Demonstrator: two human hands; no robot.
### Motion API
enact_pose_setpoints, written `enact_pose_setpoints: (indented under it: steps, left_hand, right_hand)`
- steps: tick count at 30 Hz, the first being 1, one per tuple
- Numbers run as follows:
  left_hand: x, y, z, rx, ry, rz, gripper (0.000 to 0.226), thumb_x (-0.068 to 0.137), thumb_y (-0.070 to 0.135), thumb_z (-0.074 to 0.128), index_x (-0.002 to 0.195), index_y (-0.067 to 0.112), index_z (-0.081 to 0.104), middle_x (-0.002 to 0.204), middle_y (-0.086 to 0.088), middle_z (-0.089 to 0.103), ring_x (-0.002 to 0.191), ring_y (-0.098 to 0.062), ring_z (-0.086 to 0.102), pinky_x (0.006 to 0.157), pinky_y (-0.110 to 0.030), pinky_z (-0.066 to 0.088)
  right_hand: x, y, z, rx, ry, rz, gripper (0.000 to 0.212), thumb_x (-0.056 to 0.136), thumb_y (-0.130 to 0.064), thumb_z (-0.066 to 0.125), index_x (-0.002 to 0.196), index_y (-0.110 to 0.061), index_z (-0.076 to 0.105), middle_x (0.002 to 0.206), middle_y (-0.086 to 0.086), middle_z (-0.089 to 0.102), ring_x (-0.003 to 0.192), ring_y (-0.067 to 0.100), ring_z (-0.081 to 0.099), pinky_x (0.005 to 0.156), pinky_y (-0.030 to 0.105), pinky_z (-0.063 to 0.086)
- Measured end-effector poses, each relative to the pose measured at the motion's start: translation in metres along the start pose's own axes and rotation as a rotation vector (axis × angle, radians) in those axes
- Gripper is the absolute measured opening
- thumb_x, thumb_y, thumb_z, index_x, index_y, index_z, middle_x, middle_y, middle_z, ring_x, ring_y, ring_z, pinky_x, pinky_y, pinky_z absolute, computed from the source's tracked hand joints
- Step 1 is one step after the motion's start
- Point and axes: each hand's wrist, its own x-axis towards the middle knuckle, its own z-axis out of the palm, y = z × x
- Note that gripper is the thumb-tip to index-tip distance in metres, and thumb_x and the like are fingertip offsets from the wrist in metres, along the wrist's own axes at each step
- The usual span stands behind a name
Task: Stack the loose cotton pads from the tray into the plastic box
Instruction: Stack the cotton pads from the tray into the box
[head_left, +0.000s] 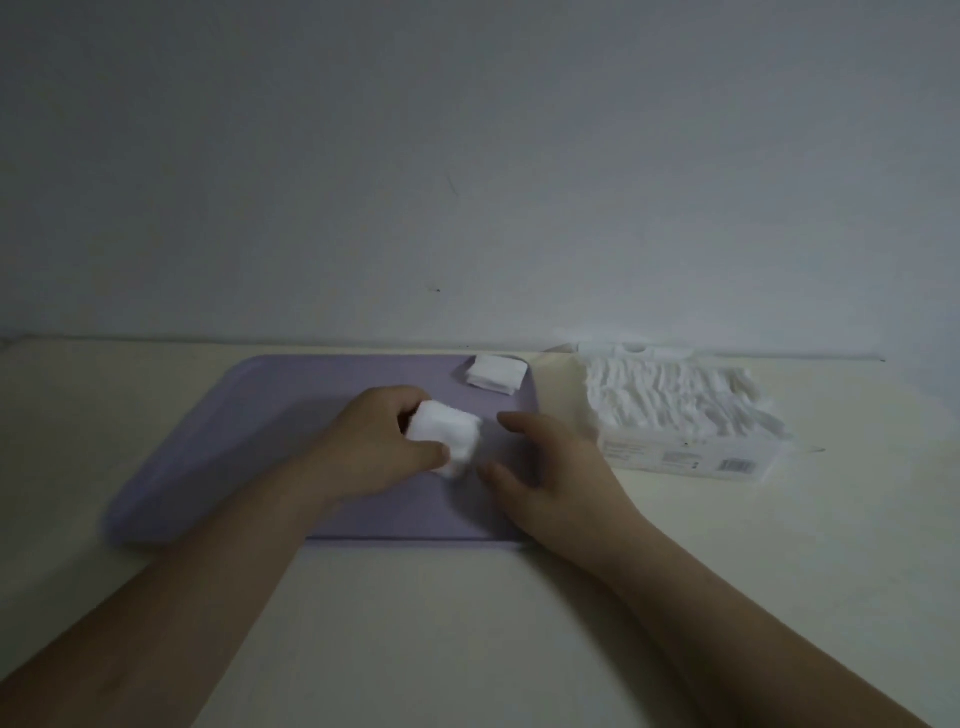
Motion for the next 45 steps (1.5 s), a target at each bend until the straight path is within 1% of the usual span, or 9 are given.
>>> enact_pose_setpoints:
  steps: [4, 11, 14, 17, 21, 27, 34, 38, 45]
  left_hand:
    - [-0.022, 0.000, 0.004, -0.316, 0.028, 0.030, 0.028, 0.069, 0.013, 0.093, 0.089, 0.016, 0.073, 0.078, -0.003, 0.073, 0.070, -0.008, 0.061, 0.066, -0.022, 0.048]
    - [-0.028, -0.006, 0.014, -0.463, -0.028, 0.061, 0.029, 0.072, 0.013, 0.091, 0.097, 0.015, 0.078, 0.097, -0.016, 0.078, 0.083, -0.017, 0.068, 0.078, -0.034, 0.056]
    - [-0.027, -0.007, 0.014, -0.472, -0.018, 0.047, 0.019, 0.083, 0.010, 0.083, 0.100, 0.018, 0.080, 0.098, -0.011, 0.080, 0.085, -0.018, 0.071, 0.082, -0.035, 0.058]
    - [-0.027, -0.005, 0.018, -0.447, 0.053, 0.032, 0.011, 0.093, 0.014, 0.072, 0.097, 0.019, 0.081, 0.089, 0.001, 0.079, 0.075, -0.002, 0.065, 0.069, -0.014, 0.051]
    - [-0.026, -0.006, 0.019, -0.415, 0.104, 0.032, 0.012, 0.095, 0.017, 0.071, 0.096, 0.020, 0.082, 0.088, 0.006, 0.080, 0.077, 0.000, 0.066, 0.070, -0.012, 0.049]
    - [-0.028, -0.002, 0.019, -0.433, 0.107, 0.023, 0.016, 0.098, 0.013, 0.065, 0.097, 0.015, 0.081, 0.082, 0.004, 0.080, 0.064, 0.001, 0.067, 0.056, -0.006, 0.043]
    - [-0.027, -0.005, 0.021, -0.411, 0.141, 0.005, 0.016, 0.098, 0.009, 0.065, 0.092, 0.007, 0.079, 0.071, 0.002, 0.074, 0.054, 0.002, 0.061, 0.053, -0.007, 0.042]
    - [-0.028, -0.002, 0.023, -0.385, 0.089, 0.061, 0.017, 0.099, 0.010, 0.064, 0.098, 0.013, 0.081, 0.082, 0.001, 0.078, 0.067, 0.001, 0.064, 0.065, -0.010, 0.049]
    - [-0.035, -0.002, 0.023, -0.278, -0.119, 0.176, 0.016, 0.090, 0.025, 0.078, 0.107, 0.024, 0.077, 0.080, 0.017, 0.073, 0.074, 0.006, 0.061, 0.073, -0.012, 0.045]
  right_hand:
    - [0.002, -0.002, 0.002, 0.195, -0.070, 0.004, 0.069, 0.081, -0.048, 0.082, 0.142, -0.029, 0.056, 0.139, -0.019, 0.062, 0.129, -0.005, 0.054, 0.112, 0.021, 0.040]
    - [0.005, 0.004, 0.003, 0.259, -0.015, -0.052, 0.004, 0.089, -0.029, 0.078, 0.091, -0.025, 0.077, 0.087, -0.014, 0.077, 0.083, -0.001, 0.069, 0.075, 0.012, 0.048]
    - [0.007, 0.007, 0.006, 0.160, 0.005, -0.061, 0.018, 0.088, -0.023, 0.078, 0.105, -0.027, 0.076, 0.095, -0.021, 0.076, 0.090, -0.010, 0.067, 0.077, 0.004, 0.043]
    - [0.007, 0.008, 0.008, 0.184, 0.019, -0.077, 0.039, 0.087, -0.021, 0.080, 0.124, -0.029, 0.070, 0.109, -0.022, 0.075, 0.102, -0.011, 0.065, 0.088, 0.007, 0.046]
    - [0.002, 0.011, 0.011, 0.180, 0.062, -0.153, 0.075, 0.090, -0.015, 0.077, 0.153, -0.036, 0.042, 0.113, -0.012, 0.070, 0.101, -0.006, 0.063, 0.088, 0.002, 0.043]
    - [0.001, 0.009, 0.019, 0.053, 0.060, -0.312, 0.057, 0.097, -0.024, 0.062, 0.150, -0.040, 0.047, 0.139, -0.012, 0.062, 0.126, 0.008, 0.060, 0.106, 0.020, 0.045]
    - [0.001, 0.009, 0.017, 0.054, 0.079, -0.181, 0.053, 0.097, -0.018, 0.068, 0.147, -0.028, 0.054, 0.125, -0.006, 0.073, 0.111, 0.003, 0.064, 0.090, 0.000, 0.040]
    - [0.000, 0.008, 0.017, 0.048, 0.058, -0.103, 0.063, 0.098, -0.024, 0.067, 0.155, -0.030, 0.041, 0.124, 0.002, 0.073, 0.111, 0.015, 0.067, 0.088, 0.019, 0.045]
    - [0.001, 0.007, 0.015, 0.082, 0.014, -0.047, 0.060, 0.102, -0.025, 0.058, 0.158, -0.028, 0.036, 0.127, -0.006, 0.069, 0.114, 0.006, 0.063, 0.090, 0.015, 0.045]
